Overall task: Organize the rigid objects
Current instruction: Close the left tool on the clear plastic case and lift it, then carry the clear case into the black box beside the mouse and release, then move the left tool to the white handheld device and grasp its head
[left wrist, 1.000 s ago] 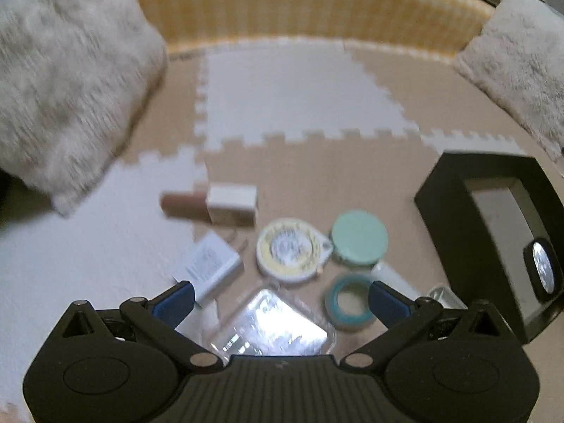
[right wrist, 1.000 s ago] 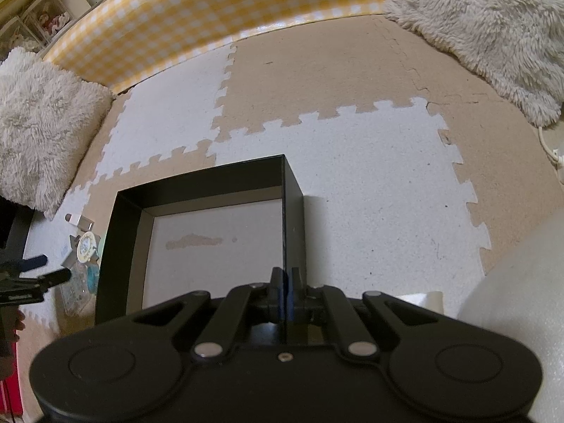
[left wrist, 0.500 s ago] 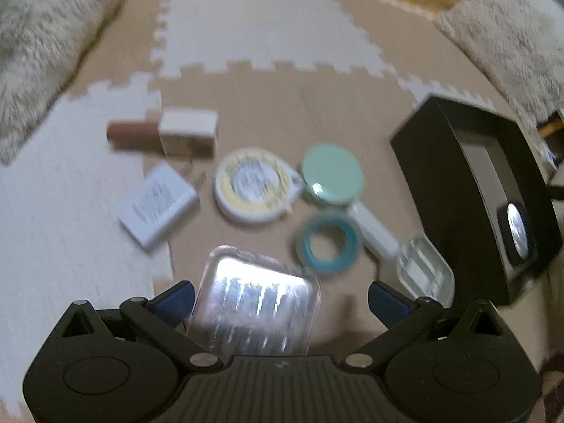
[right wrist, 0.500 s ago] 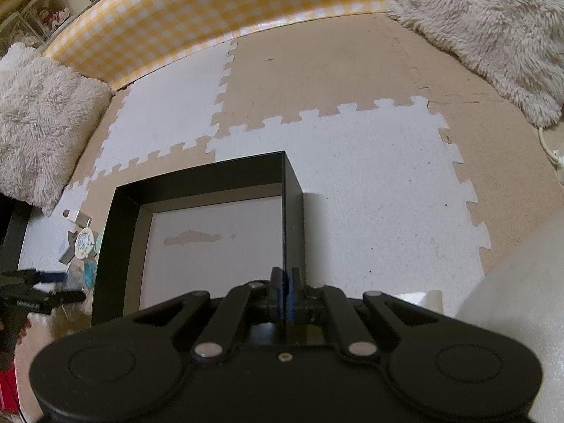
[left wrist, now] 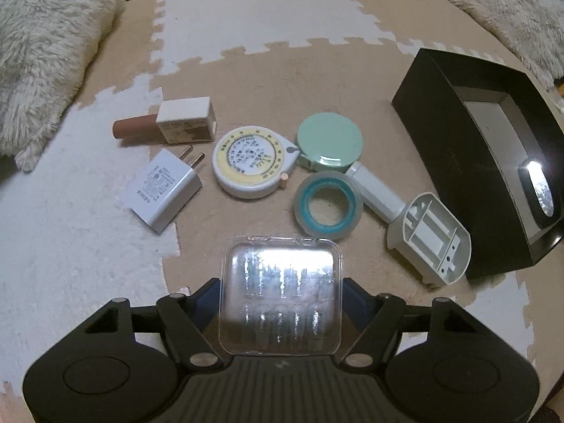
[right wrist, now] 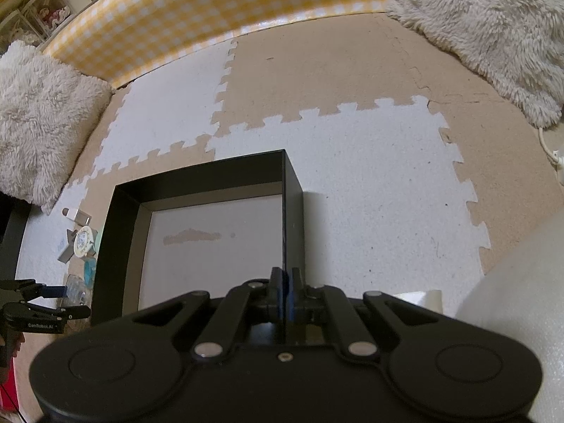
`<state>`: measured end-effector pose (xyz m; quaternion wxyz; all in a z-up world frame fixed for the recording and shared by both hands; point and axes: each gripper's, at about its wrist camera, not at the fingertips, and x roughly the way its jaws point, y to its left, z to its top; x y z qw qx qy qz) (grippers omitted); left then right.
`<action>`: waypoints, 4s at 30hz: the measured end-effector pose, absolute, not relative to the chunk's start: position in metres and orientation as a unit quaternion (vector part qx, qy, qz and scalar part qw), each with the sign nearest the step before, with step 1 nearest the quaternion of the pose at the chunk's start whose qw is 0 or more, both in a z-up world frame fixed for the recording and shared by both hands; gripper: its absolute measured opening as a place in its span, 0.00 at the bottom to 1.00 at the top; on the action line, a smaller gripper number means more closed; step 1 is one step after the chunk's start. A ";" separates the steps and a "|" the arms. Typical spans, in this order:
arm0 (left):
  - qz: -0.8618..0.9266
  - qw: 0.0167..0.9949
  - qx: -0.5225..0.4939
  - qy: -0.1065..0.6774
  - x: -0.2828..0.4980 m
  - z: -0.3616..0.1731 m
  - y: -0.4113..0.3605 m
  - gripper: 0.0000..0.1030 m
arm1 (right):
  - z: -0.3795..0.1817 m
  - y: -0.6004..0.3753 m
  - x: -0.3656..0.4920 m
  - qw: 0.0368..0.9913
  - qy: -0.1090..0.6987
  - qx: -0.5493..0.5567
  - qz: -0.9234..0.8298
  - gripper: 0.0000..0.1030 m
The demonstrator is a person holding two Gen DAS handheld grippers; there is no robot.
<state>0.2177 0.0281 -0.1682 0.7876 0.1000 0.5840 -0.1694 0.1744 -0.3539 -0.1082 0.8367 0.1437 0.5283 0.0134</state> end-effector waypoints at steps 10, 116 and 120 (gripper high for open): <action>-0.164 0.842 0.032 0.514 0.204 -0.117 0.023 0.71 | -0.108 -0.355 0.175 0.836 0.529 0.148 0.014 0.04; -0.381 0.792 0.250 0.407 0.144 -0.145 -0.059 0.98 | -0.109 -0.353 0.176 0.837 0.531 0.133 0.016 0.04; -0.371 0.788 0.255 0.421 0.153 -0.156 -0.063 0.83 | -0.109 -0.353 0.176 0.837 0.532 0.130 0.016 0.04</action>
